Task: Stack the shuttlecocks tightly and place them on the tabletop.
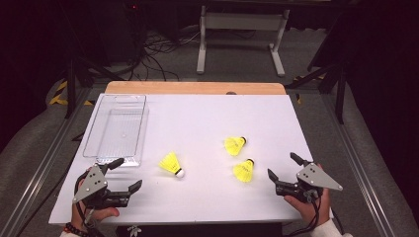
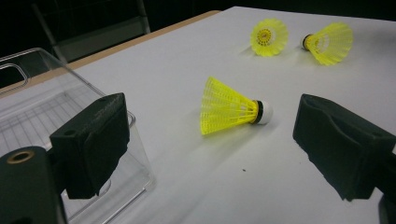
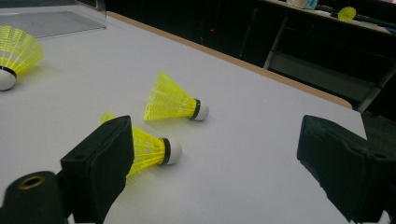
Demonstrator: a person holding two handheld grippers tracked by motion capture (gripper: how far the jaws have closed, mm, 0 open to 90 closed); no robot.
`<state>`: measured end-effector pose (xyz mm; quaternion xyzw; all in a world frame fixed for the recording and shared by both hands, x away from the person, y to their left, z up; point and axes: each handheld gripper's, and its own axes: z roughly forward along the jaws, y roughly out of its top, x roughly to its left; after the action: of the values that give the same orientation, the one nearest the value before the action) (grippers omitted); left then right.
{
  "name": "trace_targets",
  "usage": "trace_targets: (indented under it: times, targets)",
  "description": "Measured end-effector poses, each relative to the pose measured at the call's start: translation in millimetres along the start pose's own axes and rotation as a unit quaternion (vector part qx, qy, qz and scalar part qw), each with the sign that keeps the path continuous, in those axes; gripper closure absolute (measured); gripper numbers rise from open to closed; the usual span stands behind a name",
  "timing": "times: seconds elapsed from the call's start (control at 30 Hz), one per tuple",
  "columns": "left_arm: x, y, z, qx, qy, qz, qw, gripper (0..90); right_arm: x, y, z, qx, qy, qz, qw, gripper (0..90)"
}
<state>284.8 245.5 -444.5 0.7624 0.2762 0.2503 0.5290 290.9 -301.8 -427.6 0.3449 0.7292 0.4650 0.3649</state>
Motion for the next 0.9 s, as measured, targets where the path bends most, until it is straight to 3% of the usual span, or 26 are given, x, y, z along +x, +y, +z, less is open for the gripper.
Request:
trace_targets:
  times: [0.4, 0.53, 0.67, 0.77, 0.87, 0.9]
  targets:
    - [-4.0, 2.4, 6.6, 0.017, -0.007, 0.006, 0.9998, 15.5, -2.1, -1.0, -2.1, 0.002, 0.002, 0.003, 1.0, 11.8]
    - [-5.9, 5.3, 11.1, 0.019, -0.03, 0.007, 0.9993, 15.6, -0.2, -1.4, -2.2, 0.006, 0.005, 0.001, 1.0, 11.8]
    - [-6.0, 11.7, 24.3, 0.041, -0.066, 0.012, 0.9969, 16.1, 2.2, -0.6, -2.3, 0.009, 0.006, -0.002, 0.9999, 11.8]
    - [-6.5, 19.2, 37.1, 0.058, -0.077, 0.019, 0.9951, 16.1, 4.1, -1.9, -0.6, 0.015, 0.01, -0.005, 0.9998, 11.8]
    - [-5.3, 23.4, 46.3, 0.068, -0.08, 0.015, 0.9943, 16.0, 4.6, -1.9, -0.4, 0.016, 0.012, -0.006, 0.9998, 11.8]
    - [-4.1, 25.4, 55.0, 0.081, -0.085, 0.011, 0.993, 15.9, 4.3, -2.2, 0.6, 0.018, 0.014, -0.006, 0.9997, 11.8]
